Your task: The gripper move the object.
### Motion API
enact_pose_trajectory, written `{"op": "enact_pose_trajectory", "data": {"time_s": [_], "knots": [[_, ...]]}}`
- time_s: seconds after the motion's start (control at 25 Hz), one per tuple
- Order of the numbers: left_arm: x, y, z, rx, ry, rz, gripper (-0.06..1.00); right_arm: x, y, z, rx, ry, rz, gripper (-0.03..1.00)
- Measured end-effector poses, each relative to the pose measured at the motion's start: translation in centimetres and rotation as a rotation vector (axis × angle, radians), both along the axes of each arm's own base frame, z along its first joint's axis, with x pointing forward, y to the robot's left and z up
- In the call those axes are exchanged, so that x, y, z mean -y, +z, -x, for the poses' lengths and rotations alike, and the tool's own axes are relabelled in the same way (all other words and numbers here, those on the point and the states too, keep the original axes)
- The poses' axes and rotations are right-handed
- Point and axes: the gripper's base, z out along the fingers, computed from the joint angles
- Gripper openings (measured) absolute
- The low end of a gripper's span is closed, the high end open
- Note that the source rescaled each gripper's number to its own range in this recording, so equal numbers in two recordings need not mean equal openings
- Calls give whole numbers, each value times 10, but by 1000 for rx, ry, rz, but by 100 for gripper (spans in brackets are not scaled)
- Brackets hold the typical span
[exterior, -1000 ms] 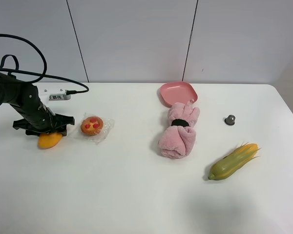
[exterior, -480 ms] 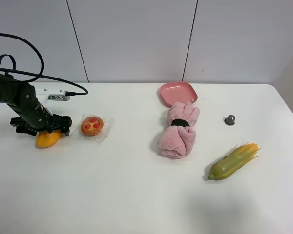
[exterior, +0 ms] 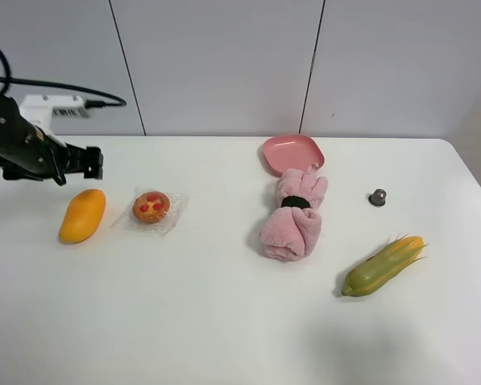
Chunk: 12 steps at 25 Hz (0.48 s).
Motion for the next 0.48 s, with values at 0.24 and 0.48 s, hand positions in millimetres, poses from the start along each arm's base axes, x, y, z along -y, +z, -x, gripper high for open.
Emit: {"op": "enact_pose_trajectory", "data": {"time_s": [0.24, 0.48], "knots": [[-4, 97, 42, 280, -5, 8, 98, 0, 0, 0, 0, 0, 0, 100], [-15, 159, 91, 258, 4, -86, 98, 0, 0, 0, 0, 0, 0, 100]]}}
